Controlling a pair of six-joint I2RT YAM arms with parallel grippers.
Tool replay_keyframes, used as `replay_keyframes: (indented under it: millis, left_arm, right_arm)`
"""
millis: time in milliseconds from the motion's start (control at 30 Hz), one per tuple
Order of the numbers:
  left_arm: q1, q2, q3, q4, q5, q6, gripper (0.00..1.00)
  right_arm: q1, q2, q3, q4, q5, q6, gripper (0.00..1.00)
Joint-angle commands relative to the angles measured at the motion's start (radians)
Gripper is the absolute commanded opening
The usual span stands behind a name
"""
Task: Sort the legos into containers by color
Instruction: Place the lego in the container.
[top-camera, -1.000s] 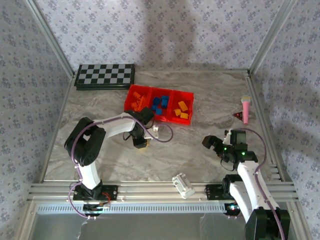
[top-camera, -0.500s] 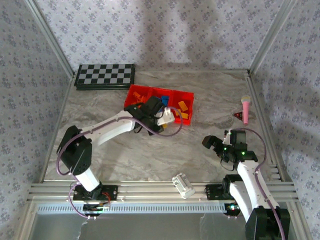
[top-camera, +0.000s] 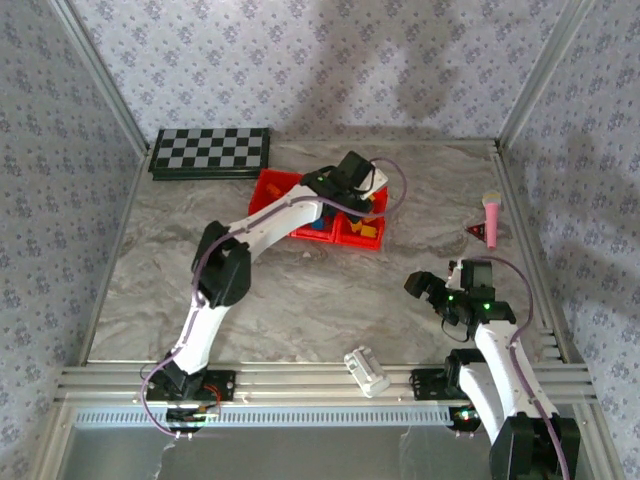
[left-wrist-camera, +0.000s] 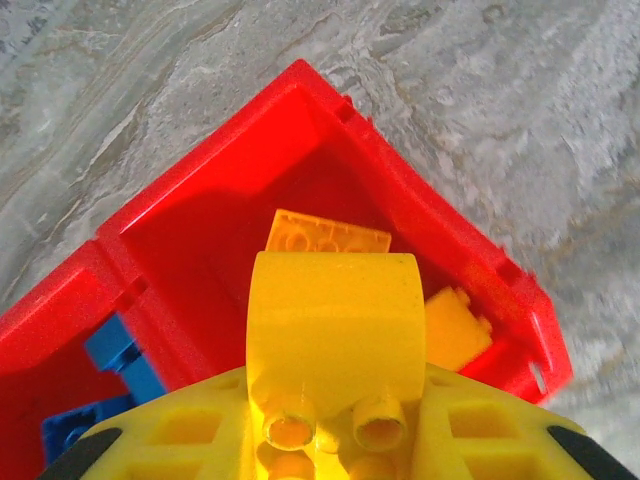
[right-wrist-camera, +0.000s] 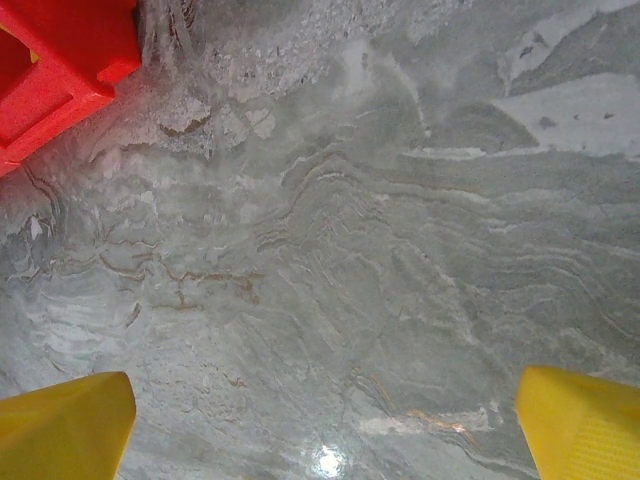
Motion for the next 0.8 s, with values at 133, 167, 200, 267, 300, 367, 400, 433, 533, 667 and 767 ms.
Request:
replay_keyframes:
  millis: [133, 167, 200, 267, 300, 367, 400, 433, 533, 667, 767]
  left_arm:
    - [0.005, 0.166, 0.248, -0.153, -0.013, -0.076, 0.24]
    - [0.006, 0.177, 0.257, -0.155, -0.016, -0.078, 0.25]
    - [0.009, 0.186, 0.262, -0.156, -0.019, -0.079, 0.26]
    - [0.017, 0.194, 0.261, -0.155, -0.021, -0.090, 0.30]
    - [0.022, 0.194, 0.257, -0.154, -0.020, -0.093, 0.32]
    - [0.031, 0.194, 0.248, -0.144, -0.016, -0.102, 0.35]
    - [0.036, 0.194, 0.245, -0.142, -0.014, -0.105, 0.36]
    - [0.040, 0.194, 0.242, -0.138, -0.006, -0.107, 0.36]
    - [0.048, 0.194, 0.235, -0.123, 0.011, -0.105, 0.38]
    - [0.053, 0.202, 0.229, -0.105, 0.027, -0.096, 0.40]
    - [0.056, 0.215, 0.233, -0.100, 0.036, -0.094, 0.41]
  right_arm:
    - [-0.012, 0.009, 0.022, -0.008, -0.032, -0.027, 1.00]
    - [-0.014, 0.013, 0.025, -0.006, -0.034, -0.029, 1.00]
    - [-0.015, 0.016, 0.025, -0.005, -0.033, -0.032, 1.00]
    - [-0.015, 0.015, 0.024, 0.000, -0.033, -0.033, 1.00]
    - [-0.016, 0.016, 0.023, 0.000, -0.033, -0.034, 1.00]
    - [-0.016, 0.014, 0.022, 0.001, -0.033, -0.035, 1.00]
    - [-0.016, 0.015, 0.022, 0.001, -0.033, -0.034, 1.00]
    - [-0.018, 0.015, 0.022, 0.003, -0.032, -0.036, 1.00]
    - [-0.018, 0.017, 0.022, 0.003, -0.031, -0.035, 1.00]
    - [-0.020, 0.016, 0.026, 0.000, -0.031, -0.037, 1.00]
    - [-0.019, 0.009, 0.028, -0.008, -0.030, -0.035, 1.00]
